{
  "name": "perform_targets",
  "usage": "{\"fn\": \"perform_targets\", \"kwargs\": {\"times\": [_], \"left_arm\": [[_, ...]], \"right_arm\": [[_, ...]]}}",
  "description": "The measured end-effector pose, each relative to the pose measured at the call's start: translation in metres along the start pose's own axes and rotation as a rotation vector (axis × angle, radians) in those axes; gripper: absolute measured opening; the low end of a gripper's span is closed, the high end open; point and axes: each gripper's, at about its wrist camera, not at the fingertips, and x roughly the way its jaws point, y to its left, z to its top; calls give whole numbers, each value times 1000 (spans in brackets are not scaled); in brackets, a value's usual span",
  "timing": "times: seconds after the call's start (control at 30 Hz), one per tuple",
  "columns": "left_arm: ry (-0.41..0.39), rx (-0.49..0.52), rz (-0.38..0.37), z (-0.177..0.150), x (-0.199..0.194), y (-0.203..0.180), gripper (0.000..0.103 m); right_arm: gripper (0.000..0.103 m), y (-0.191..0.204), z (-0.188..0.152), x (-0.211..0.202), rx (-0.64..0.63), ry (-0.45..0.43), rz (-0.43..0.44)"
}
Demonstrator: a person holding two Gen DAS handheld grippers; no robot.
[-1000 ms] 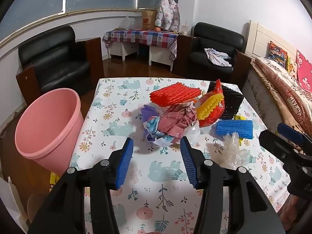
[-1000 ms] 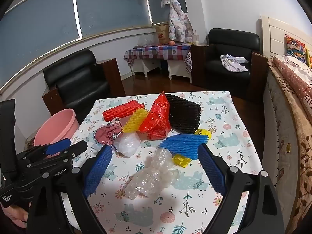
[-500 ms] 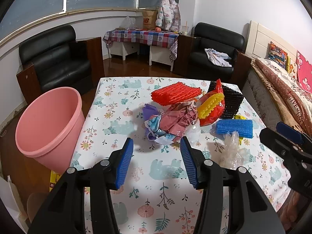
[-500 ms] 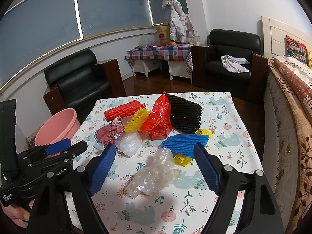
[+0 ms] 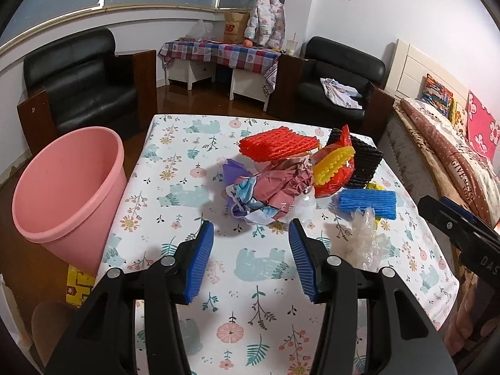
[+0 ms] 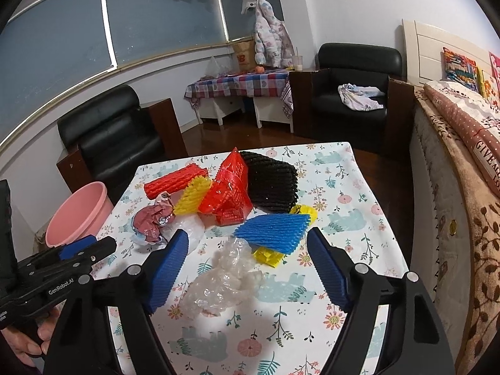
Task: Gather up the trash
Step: 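Move the left tool toward the crumpled patterned paper and red net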
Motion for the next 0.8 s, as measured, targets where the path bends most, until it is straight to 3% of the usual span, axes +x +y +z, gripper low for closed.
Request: {"fn": "perform_targets", "kwargs": {"times": [0.43, 0.8], "left_arm": [[-1, 20, -5, 6, 3, 2, 51], [-41, 51, -39, 40, 10, 1, 51]], "right_arm": [[71, -11, -3, 5, 14, 13, 0], [62, -14, 0, 17, 14, 32, 15]]}}
